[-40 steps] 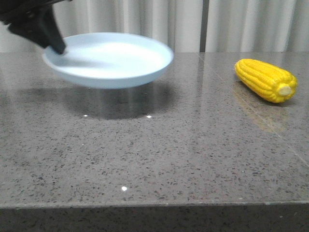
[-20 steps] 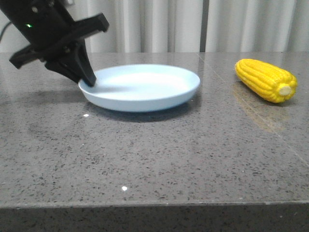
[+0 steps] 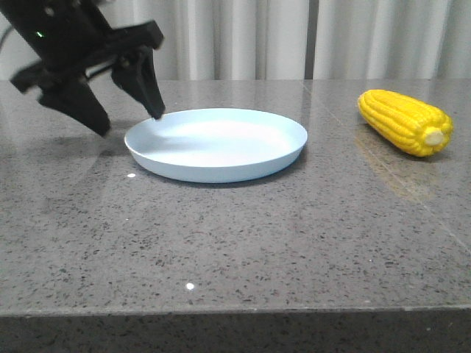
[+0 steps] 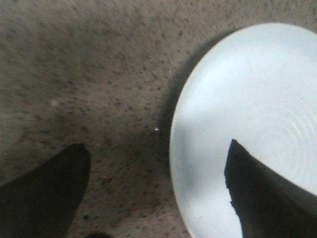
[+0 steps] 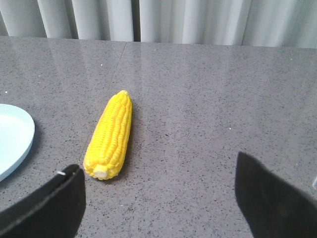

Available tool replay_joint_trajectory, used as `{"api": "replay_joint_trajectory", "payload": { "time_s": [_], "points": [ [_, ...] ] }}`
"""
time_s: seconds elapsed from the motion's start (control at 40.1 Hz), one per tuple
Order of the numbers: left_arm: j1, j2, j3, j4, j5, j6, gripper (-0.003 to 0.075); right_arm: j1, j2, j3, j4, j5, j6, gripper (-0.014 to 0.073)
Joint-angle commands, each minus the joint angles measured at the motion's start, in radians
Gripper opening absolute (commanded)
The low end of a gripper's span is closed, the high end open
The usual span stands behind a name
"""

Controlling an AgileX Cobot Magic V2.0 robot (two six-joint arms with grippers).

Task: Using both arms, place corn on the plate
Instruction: 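Push the pale blue plate with the left gripper toward the corn, then withdraw the left gripper and move the right gripper toward the corn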

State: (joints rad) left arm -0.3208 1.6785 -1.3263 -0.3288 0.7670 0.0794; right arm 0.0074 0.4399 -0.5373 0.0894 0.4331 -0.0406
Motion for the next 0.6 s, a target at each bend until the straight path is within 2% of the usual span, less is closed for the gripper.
{"api": "replay_joint_trajectory", "payload": {
  "time_s": [0.0,0.075,0.199,0.399,0.573],
  "points": [
    [0.034,-0.140,-0.011,0.140,-0.041,-0.066,0.0561,-0.006,0.011,-0.037,0.001,-0.076,-0.007,0.0634],
    [0.064,-0.216,0.022,0.279,-0.037,-0.157,0.0491,-0.006,0.011,-0.037,0.001,-0.076,-0.007,0.0634],
    [0.114,-0.339,0.110,0.447,-0.032,-0.249,0.0312,-0.006,0.011,-0.037,0.001,-0.076,-0.007,0.0634],
    [0.160,-0.550,0.301,0.468,-0.114,-0.249,-0.0004,-0.006,0.011,-0.037,0.001,-0.076,-0.007,0.0634],
    [0.160,-0.743,0.499,0.464,-0.244,-0.247,-0.0020,-0.006,0.011,-0.037,0.001,-0.076,-0.007,0.0634]
  ]
}}
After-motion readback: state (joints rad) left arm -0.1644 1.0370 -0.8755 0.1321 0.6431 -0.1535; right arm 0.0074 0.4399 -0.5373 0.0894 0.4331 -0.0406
